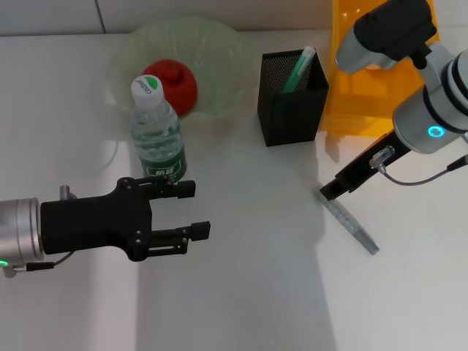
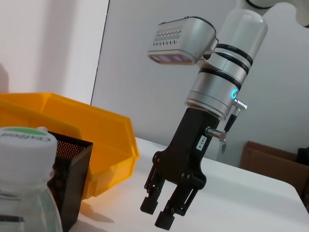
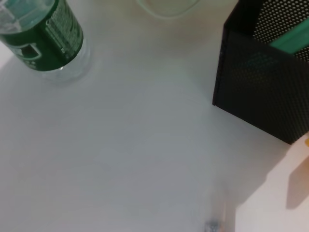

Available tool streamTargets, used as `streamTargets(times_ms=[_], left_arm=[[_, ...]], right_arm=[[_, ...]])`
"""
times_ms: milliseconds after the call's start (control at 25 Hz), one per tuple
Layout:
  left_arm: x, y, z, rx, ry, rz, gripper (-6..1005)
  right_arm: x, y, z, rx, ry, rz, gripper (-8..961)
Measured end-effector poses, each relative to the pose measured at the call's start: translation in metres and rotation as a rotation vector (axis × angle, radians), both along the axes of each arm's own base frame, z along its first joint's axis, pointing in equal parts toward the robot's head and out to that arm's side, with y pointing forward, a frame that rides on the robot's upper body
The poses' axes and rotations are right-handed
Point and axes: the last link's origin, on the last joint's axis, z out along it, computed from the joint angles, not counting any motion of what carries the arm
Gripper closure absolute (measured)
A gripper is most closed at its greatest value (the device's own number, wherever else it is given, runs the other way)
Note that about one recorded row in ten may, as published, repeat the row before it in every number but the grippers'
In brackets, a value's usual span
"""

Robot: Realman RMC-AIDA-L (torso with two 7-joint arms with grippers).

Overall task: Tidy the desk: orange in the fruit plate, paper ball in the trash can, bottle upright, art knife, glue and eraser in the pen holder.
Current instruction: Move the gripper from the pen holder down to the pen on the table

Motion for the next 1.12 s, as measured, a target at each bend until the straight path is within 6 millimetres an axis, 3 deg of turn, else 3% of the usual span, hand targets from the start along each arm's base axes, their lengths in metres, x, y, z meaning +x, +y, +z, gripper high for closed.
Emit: streamTargets(times_ms=[720, 1120], left_arm=[[0.001, -0.001, -0.005, 0.003, -0.001, -0.002, 269], [0.002, 0.000, -0.005, 0.003, -0.001, -0.004, 269]], right_arm=[[0.010, 0.006, -0.029, -0.012, -0.013, 0.008, 521], [0.009, 0.006, -0.032, -0.013, -0.020, 0.017, 755]])
